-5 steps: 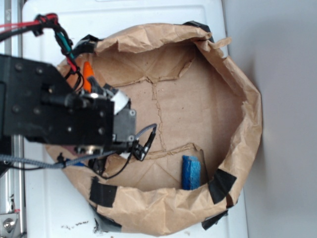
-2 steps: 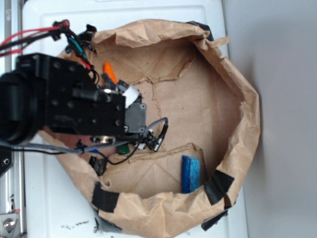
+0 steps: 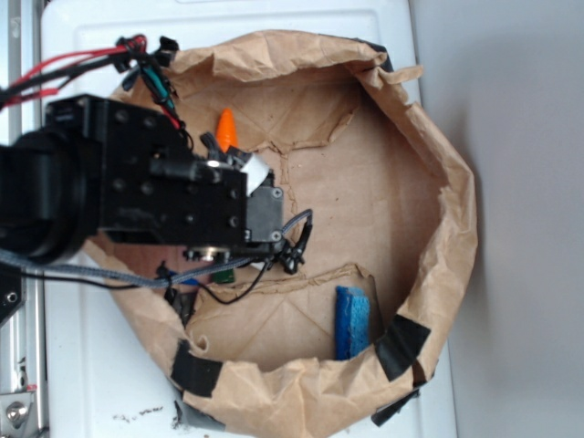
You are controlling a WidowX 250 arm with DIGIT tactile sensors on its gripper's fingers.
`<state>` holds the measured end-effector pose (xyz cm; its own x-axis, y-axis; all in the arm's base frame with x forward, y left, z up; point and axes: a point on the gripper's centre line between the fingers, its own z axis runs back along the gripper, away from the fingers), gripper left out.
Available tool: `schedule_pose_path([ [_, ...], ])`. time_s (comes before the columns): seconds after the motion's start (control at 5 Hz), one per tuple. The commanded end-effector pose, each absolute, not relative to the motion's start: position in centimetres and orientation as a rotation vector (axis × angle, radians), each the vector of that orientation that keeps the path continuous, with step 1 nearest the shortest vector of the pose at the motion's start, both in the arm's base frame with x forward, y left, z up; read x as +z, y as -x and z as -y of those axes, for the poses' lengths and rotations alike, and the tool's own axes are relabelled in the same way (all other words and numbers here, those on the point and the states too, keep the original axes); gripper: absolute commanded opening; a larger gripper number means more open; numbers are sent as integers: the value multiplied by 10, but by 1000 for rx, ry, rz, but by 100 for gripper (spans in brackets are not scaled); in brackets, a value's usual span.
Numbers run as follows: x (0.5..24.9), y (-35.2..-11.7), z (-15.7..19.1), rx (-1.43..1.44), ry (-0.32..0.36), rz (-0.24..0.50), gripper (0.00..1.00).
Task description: Grab the carrot.
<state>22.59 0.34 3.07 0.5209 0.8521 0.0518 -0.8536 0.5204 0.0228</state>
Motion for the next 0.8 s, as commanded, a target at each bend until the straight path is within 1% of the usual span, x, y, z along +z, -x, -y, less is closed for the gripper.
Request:
schedule_pose_path([
  [0.0, 108, -246, -2, 1021, 99, 141, 0],
  [0.2, 124, -245, 2, 1003, 86, 162, 0],
  [0.4, 133, -245, 1, 993, 69, 203, 0],
  [0.6, 132, -241, 0, 986, 44, 227, 0],
])
